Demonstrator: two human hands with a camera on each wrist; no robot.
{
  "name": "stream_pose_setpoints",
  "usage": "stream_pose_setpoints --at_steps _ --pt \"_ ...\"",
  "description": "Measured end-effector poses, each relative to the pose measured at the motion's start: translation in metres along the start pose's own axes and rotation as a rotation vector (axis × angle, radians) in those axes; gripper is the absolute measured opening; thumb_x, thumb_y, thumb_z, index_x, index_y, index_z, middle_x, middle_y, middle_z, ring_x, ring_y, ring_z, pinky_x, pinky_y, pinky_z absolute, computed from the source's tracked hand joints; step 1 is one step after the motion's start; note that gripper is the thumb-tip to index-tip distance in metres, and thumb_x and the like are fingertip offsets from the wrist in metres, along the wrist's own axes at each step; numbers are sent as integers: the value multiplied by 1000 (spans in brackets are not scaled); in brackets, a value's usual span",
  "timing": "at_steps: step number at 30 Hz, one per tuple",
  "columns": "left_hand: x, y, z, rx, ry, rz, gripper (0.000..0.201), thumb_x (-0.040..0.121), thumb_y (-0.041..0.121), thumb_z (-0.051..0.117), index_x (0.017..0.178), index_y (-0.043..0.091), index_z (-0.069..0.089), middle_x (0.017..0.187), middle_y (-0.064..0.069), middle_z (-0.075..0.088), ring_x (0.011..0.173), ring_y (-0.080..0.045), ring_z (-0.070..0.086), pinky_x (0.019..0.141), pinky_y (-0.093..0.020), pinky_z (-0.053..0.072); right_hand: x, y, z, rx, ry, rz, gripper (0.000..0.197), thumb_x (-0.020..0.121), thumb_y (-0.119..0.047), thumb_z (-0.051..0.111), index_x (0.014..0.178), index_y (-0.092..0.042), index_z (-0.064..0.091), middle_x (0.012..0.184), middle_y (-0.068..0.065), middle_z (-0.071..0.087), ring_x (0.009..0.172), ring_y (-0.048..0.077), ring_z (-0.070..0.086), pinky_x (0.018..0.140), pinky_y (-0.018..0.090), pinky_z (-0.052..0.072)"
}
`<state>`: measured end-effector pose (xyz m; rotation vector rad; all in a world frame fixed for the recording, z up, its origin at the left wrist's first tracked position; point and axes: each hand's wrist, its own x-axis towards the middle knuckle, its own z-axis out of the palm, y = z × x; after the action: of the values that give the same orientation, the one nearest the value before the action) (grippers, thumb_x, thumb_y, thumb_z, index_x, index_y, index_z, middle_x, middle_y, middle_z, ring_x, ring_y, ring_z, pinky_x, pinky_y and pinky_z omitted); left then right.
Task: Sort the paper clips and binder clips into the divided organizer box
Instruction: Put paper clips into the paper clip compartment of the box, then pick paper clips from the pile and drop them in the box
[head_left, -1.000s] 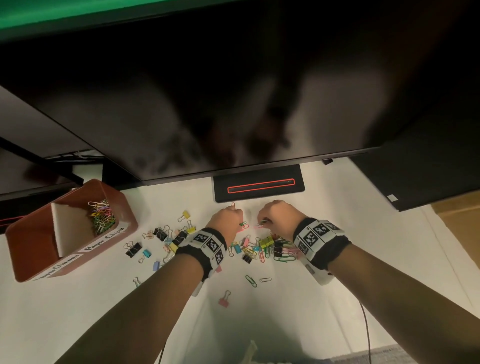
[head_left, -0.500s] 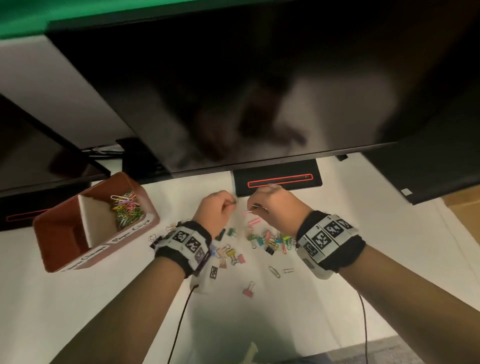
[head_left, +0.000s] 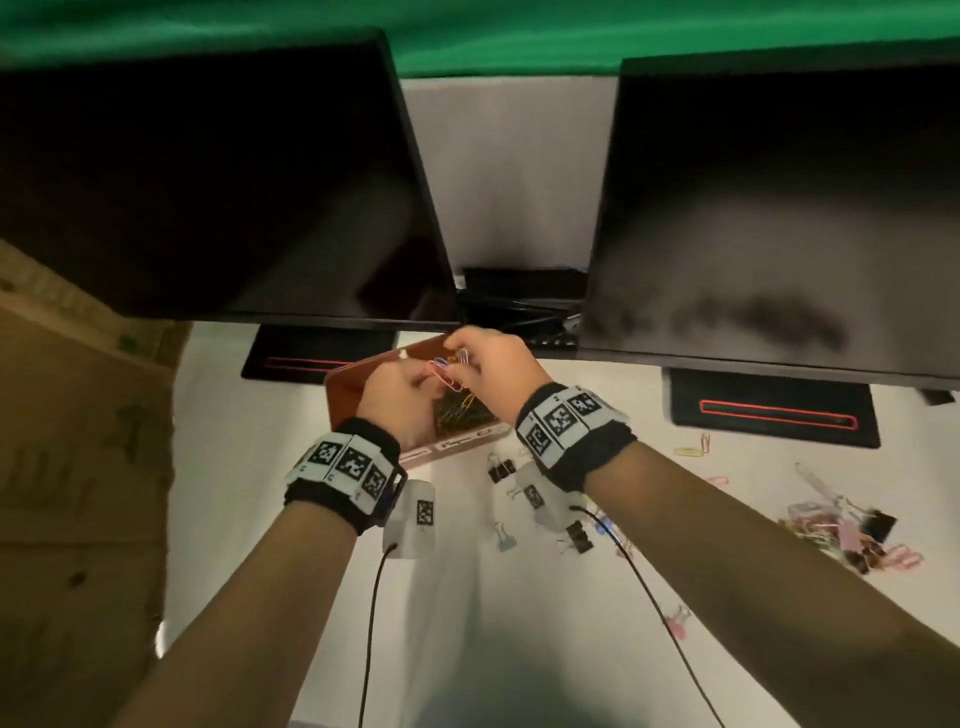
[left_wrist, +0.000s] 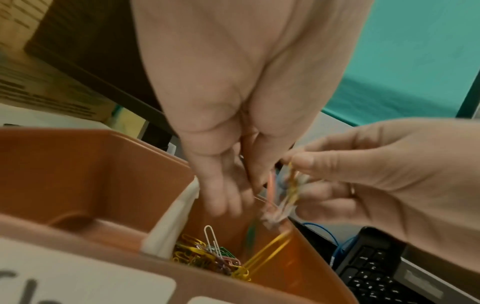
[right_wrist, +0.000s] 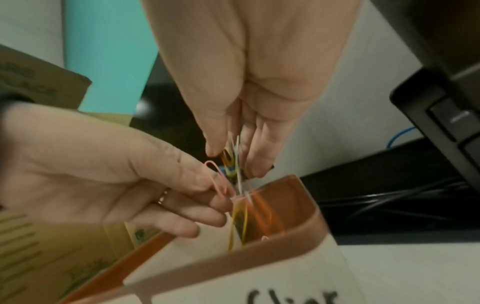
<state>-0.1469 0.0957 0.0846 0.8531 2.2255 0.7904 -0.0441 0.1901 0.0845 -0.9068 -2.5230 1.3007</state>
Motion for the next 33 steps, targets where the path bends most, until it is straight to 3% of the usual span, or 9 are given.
stream_pose_setpoints --at_steps 2,4,8,11,17,21,25,30,33 --pt "1 -4 -2 2 0 -13 24 91 7 51 109 12 64 105 0 66 98 -12 58 83 -18 41 3 5 5 23 5 28 34 91 -22 54 125 -17 52 125 6 55 111 20 57 98 33 46" --pt "2 -9 -4 -56 -12 -41 33 90 3 50 122 11 56 117 -1 62 109 -12 56 88 -17 41 -6 16 0 49 47 22 34 93 -24 51 127 -18 51 127 3 54 108 16 58 94 26 47" --pt "-1 -5 13 -52 -37 82 22 90 13 55 110 18 60 108 3 65 104 -11 59 93 -26 48 -53 73 -31 -15 110 98 25 93 -29 50 117 -23 57 118 -1 58 95 8 59 88 28 50" --pt "-11 15 50 -100 -116 153 18 89 12 56 105 17 62 100 -1 66 92 -11 62 81 -21 53 -104 128 -59 -148 108 231 26 90 -26 57 115 -22 59 114 1 62 91 9 56 84 25 47" --pt "-30 64 160 30 -319 192 23 84 19 62 106 13 62 99 -5 67 86 -18 62 85 -30 51 -176 201 -100 -332 0 473 23 86 -16 58 107 -23 65 116 -1 61 110 19 55 97 30 41" --pt "-25 83 225 180 -335 157 30 82 24 65 109 11 62 105 -7 67 95 -22 63 88 -26 47 -179 214 -103 -371 -158 450 28 86 -17 55 112 -25 63 124 -3 56 117 20 49 102 33 37" --pt "-15 88 262 367 -318 176 34 81 19 65 113 11 60 115 -10 59 103 -24 59 93 -27 43 -168 218 -99 -395 -192 372 23 85 -26 58 107 -25 65 117 1 58 110 24 52 96 36 43" --pt "-4 92 276 480 -302 199 11 80 17 68 91 13 67 106 -9 54 97 -25 58 92 -31 46 -162 232 -106 -485 -285 370 33 86 -49 53 97 -20 67 107 6 62 102 26 55 89 36 44" --pt "-3 95 277 521 -348 181 5 81 14 65 85 12 67 102 -9 57 94 -26 59 87 -33 49 -164 237 -113 -500 -333 340 30 88 -41 51 99 -17 66 106 6 65 99 27 58 89 36 46"
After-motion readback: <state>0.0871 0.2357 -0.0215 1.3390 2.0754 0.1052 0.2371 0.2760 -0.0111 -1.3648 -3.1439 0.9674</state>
